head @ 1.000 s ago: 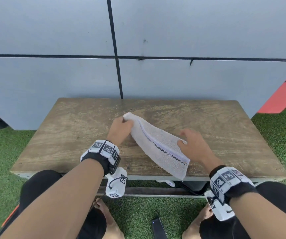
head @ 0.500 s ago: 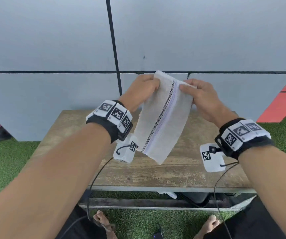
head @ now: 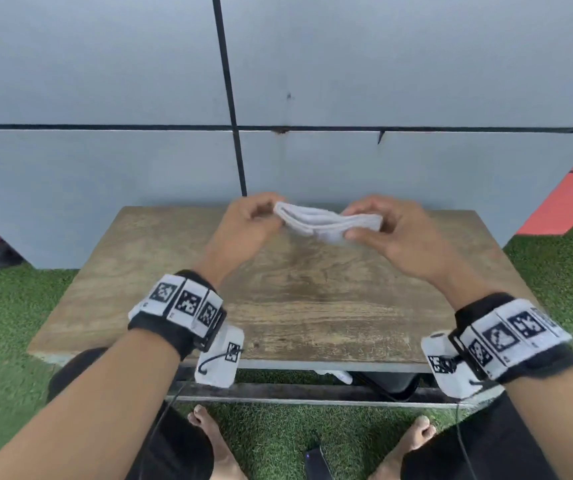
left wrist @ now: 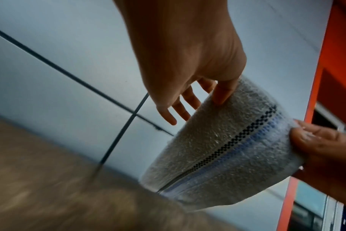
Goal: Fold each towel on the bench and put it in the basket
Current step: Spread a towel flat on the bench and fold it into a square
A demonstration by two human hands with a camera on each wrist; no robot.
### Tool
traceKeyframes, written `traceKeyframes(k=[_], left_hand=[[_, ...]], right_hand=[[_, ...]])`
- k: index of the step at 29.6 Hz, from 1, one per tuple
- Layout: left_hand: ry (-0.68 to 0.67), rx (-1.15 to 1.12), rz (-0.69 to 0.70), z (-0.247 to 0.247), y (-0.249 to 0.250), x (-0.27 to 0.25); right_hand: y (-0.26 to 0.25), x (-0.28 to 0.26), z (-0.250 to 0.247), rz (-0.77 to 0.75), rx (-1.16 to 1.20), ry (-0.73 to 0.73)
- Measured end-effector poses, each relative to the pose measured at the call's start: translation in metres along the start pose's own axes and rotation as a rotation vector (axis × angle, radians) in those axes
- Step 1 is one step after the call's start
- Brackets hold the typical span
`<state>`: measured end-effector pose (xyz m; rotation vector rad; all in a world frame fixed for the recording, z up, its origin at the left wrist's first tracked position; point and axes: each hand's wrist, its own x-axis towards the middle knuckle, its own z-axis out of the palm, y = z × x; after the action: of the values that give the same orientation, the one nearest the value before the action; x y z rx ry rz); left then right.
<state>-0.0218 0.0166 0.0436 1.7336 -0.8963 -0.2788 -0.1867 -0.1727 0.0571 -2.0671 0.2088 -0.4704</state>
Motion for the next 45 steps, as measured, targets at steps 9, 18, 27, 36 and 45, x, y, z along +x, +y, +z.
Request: traceKeyframes(k=[9,18,27,36,45], left_hand=[[-0.327,0.107,-0.376,0.033,-0.097,-0.090],[-0.225,-0.046,-0.277,0.037,-0.097,-0.071],[-0.224,-0.166,-0.329,0.051,-0.095,-0.068],[-0.027,0.075,-0.514,0.066,-0.128,-0.067],[0.057,0.294,-0.561,0.071,-0.137,-0.039]], right_hand=[[0.101,-0.062,0.057,0.297,-0.265,-0.535],[0.108,-0.066,0.053,0.216,-0.187,-0.404],[0.098,-0.064,0.061,0.298,0.031,-0.256],[0.129,-0.036,0.077,0.423,-0.196,-0.114],[0.140,0.005,0.096,0.562,-0.326,-0.007]])
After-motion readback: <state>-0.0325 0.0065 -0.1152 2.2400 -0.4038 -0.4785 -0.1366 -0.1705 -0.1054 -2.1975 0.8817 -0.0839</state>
